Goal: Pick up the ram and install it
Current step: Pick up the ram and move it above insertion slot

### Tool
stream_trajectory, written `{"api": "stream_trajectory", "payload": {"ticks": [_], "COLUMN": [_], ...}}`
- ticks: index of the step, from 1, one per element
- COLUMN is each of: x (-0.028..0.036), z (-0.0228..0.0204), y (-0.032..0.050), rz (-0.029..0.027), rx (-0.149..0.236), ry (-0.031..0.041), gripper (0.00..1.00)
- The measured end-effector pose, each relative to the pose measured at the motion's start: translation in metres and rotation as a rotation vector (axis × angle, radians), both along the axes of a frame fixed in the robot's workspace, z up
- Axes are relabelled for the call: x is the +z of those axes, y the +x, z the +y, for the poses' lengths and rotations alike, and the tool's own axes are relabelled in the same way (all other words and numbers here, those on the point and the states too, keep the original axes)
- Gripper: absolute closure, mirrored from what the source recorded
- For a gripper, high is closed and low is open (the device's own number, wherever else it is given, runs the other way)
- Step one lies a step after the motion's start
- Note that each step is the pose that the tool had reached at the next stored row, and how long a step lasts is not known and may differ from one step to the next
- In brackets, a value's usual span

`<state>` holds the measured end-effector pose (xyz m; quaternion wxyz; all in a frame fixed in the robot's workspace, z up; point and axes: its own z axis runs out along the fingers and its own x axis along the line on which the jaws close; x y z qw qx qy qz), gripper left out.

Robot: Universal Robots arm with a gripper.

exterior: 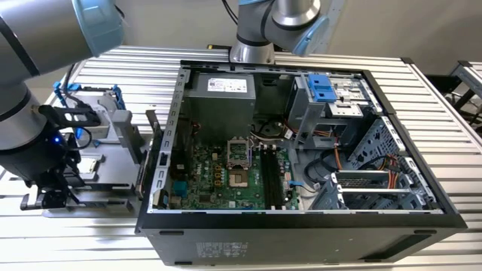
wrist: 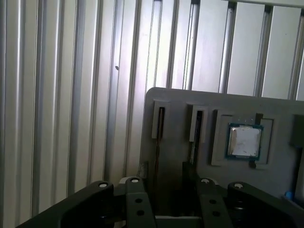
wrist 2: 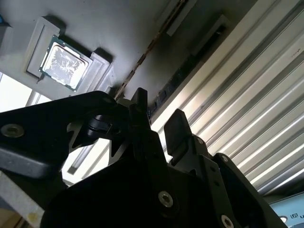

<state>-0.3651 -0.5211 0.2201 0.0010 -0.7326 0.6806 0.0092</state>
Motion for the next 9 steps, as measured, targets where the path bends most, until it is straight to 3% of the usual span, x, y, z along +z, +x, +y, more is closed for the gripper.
{"api": "stream_trajectory", "payload": {"ticks": [9], "x": [-0.0127], "z": [0.0], "y": [-0.001], "rz": [0.0049], "rx": [0.0], "ry": [-0.0001], "gripper": [0.0]}}
